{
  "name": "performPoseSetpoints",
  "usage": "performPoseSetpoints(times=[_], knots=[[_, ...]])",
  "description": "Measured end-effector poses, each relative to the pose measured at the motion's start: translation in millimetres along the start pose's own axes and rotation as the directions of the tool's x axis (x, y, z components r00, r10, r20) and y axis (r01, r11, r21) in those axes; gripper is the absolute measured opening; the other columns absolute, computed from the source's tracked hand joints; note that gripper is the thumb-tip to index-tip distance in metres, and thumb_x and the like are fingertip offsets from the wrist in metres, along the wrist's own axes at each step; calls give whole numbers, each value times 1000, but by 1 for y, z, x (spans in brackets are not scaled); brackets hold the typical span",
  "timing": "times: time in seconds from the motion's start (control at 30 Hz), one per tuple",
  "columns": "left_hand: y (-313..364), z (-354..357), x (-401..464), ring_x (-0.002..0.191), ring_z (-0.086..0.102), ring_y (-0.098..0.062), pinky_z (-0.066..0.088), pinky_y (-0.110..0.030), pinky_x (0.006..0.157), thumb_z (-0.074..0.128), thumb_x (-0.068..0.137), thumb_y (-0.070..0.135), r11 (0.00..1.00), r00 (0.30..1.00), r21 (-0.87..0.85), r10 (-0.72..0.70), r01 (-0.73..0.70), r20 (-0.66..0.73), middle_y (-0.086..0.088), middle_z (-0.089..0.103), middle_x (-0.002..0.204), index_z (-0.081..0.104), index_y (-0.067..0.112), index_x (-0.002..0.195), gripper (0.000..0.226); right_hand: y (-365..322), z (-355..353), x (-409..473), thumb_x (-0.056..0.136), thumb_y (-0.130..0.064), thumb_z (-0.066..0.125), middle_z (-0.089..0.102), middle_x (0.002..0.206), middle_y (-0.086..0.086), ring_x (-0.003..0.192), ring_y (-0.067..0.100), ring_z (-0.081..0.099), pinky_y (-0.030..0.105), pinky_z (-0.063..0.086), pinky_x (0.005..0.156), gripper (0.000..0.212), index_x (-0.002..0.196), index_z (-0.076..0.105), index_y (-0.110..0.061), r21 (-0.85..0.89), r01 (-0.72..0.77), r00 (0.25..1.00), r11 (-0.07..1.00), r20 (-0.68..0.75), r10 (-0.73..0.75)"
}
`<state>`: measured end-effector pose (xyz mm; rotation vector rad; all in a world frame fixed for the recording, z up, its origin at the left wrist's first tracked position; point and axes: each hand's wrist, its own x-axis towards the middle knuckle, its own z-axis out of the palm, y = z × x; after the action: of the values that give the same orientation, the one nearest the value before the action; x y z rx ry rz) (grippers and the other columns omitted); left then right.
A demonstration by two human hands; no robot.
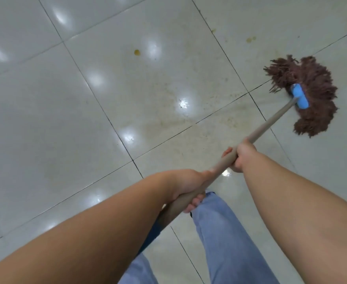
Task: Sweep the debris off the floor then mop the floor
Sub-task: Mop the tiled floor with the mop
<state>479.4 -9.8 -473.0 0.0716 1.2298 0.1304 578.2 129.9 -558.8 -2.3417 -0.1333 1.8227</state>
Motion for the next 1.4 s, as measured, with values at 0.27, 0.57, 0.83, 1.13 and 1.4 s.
performPoseSetpoints(times=[0.27, 0.57, 0.83, 1.13, 1.4], knots=[[-252, -119, -129, 28, 32, -7, 27, -8, 36, 36, 86, 68, 990, 974, 92, -85, 107, -211, 7, 37, 35, 42, 14, 66, 58, 269, 102, -127, 96, -55, 32, 43, 58, 5, 31, 14, 43, 19, 44, 33, 47, 77, 36, -11, -27, -80, 989, 996, 126, 83], [-519, -226, -324, 33, 34, -13, 30, -18, 43, 37, 84, 69, 900, 843, 22, -400, 436, -360, 3, 39, 42, 45, 13, 67, 60, 565, 199, -298, 96, -56, 31, 50, 58, 11, 36, 20, 51, 23, 48, 38, 49, 104, 34, -7, -93, -296, 889, 951, 338, 310], [-520, -259, -314, 31, 35, -16, 33, -19, 45, 36, 75, 80, 872, 797, 131, -357, 471, -487, 4, 42, 38, 47, 13, 66, 69, 568, 233, -295, 96, -54, 34, 45, 59, 8, 43, 20, 43, 22, 47, 40, 47, 76, 33, -10, -34, -323, 899, 946, 300, 318], [-349, -262, -216, 24, 33, -14, 33, -10, 37, 35, 79, 76, 916, 884, 240, -200, 322, -422, 5, 38, 30, 45, 11, 67, 67, 403, 234, -202, 97, -51, 30, 46, 60, 8, 46, 19, 44, 20, 49, 41, 46, 78, 38, -9, 156, -183, 963, 971, 225, 145], [-149, -198, -146, 22, 30, -11, 32, -9, 37, 41, 54, 78, 954, 966, 291, 8, 70, -258, 5, 33, 29, 44, 10, 71, 71, 208, 183, -124, 93, -50, 43, 51, 41, 6, 30, 15, 49, 18, 47, 37, 52, 68, 46, -4, 373, -26, 996, 928, 94, -10]])
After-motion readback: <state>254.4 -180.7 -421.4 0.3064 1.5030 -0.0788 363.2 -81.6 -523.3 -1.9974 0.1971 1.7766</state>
